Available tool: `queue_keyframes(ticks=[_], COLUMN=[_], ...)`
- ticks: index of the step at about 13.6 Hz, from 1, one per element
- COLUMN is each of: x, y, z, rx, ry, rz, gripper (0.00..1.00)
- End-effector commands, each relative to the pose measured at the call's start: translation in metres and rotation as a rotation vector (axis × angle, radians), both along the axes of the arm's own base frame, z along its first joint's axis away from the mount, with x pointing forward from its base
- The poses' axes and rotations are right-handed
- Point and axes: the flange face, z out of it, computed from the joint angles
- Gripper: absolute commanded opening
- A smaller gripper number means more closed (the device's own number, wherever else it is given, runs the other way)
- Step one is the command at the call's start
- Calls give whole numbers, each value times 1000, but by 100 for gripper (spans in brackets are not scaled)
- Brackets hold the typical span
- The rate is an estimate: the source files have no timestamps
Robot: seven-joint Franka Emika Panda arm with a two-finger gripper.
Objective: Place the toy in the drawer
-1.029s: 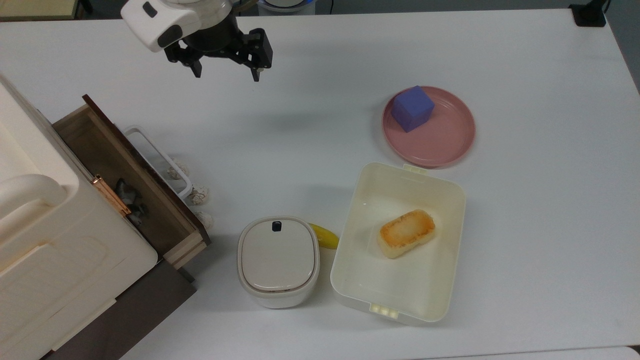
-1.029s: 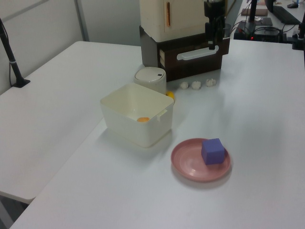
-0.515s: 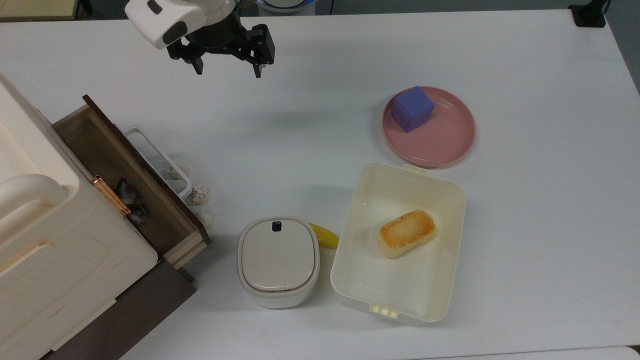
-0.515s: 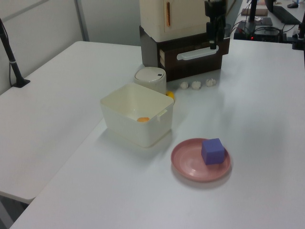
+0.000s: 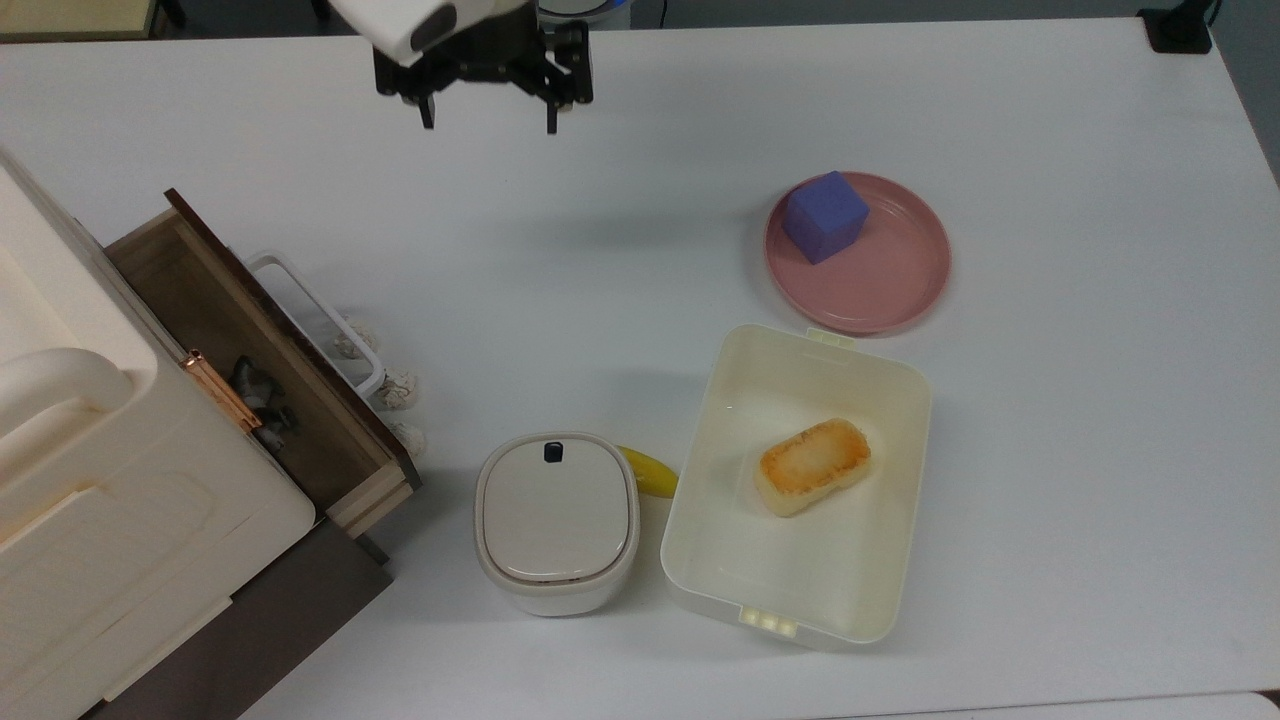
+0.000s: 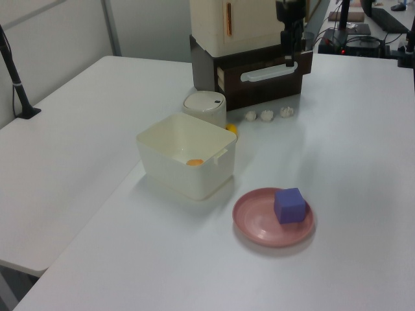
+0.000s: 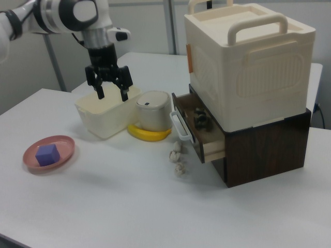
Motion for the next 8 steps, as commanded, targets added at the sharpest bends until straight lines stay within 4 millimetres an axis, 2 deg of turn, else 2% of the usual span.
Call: queue_keyframes(ticks=[1, 3, 8], x=[-56, -57, -51], y=[6, 9, 8], z=[28, 25, 11], rx=[20, 18, 21], ry=[-10, -11, -23], rz=[8, -56, -62], gripper=[100, 100, 100])
